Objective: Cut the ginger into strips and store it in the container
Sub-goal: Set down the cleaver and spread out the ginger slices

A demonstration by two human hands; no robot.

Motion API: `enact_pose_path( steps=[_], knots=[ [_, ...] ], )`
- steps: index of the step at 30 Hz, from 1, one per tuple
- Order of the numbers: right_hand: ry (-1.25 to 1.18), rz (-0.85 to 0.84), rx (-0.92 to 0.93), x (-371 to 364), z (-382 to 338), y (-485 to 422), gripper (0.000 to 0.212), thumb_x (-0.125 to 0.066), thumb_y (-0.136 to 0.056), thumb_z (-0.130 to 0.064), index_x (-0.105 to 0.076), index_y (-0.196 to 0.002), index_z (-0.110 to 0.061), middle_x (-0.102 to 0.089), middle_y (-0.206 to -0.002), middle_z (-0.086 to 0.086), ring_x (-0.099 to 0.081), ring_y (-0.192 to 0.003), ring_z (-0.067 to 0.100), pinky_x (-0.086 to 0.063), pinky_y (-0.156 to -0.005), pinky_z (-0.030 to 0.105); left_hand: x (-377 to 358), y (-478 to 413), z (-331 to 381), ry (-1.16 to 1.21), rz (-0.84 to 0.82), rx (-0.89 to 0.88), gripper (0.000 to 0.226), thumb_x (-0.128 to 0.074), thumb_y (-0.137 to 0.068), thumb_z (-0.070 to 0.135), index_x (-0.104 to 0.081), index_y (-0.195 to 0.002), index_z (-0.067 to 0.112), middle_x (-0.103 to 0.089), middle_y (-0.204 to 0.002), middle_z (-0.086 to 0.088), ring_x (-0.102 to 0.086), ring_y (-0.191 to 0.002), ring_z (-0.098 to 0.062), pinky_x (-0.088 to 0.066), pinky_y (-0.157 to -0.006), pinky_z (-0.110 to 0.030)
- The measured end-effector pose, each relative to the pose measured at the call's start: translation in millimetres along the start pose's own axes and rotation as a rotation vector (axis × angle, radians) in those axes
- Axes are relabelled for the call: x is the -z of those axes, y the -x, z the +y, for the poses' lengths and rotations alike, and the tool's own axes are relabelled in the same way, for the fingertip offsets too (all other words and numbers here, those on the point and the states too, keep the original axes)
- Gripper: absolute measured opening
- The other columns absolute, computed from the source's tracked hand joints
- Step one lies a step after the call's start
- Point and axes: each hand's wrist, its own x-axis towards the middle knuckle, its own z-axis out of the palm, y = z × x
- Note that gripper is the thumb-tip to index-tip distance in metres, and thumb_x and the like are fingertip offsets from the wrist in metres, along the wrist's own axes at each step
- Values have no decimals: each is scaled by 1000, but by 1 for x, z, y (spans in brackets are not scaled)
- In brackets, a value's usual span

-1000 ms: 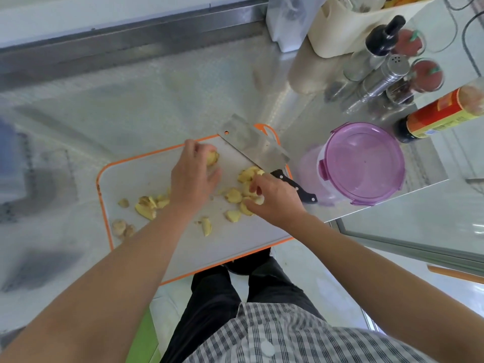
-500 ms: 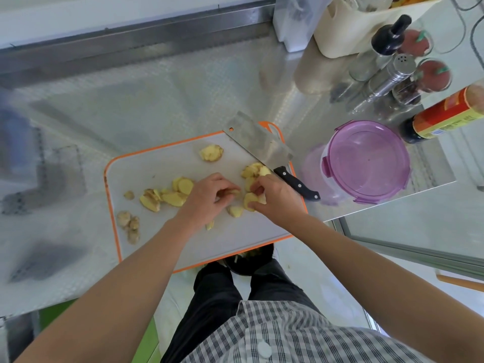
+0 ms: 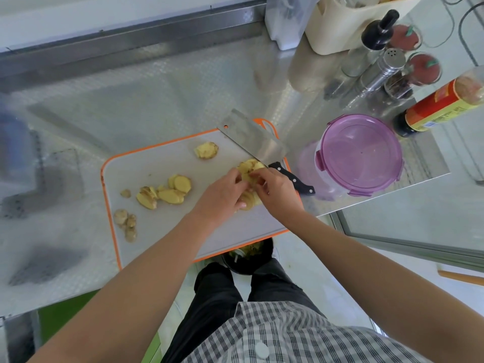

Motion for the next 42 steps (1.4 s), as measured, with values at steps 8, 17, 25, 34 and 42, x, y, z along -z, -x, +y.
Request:
enact_pose_path(
  steps=[8,17,25,34,42],
  knots=[
    [-8,72,-39,2,5,-6,12,-51,-86,-8,-59,-94,-11,-63,-88,6,-57,-70,25,-50,-66,45,9,-9,-9,278,153,126,27,-78,-74,12,-66,-97,12,-55,-92,0,-53,-74,-14,-39,-69,-25],
    [-314,27,-208,3,6,-1,22,-53,-79,-8,-49,-93,-23,-61,-88,-8,-60,-77,16,-52,-71,47,7,-22,-4,70,93,-22,38,-75,-76,6,-64,-111,10,-52,-104,-9,-58,-84,-26,-48,-72,-37],
    [-349,-64,-76,9,-4,-7,24,-67,-79,-12,-52,-97,-16,-64,-88,-1,-59,-74,9,-48,-63,19,12,-12,-9,115,153,-18,33,-79,-73,9,-61,-102,7,-51,-99,-8,-56,-71,-23,-50,-66,-41],
    [-70,-183,175,-8,-9,-2,24,-71,-73,-11,-63,-96,-12,-49,-89,-7,-49,-75,12,-48,-67,37,-10,35,-23,136,232,33,36,-80,-66,5,-63,-98,8,-49,-99,-6,-45,-77,-10,-35,-70,-18],
    [104,-293,296,-17,-21,-11,41,-74,-77,-22,-58,-113,-10,-48,-112,8,-58,-82,29,-49,-68,42,-13,41,-25,239,287,187,39,-78,-71,8,-60,-106,6,-58,-97,-9,-58,-80,-23,-48,-74,-34]
  ],
)
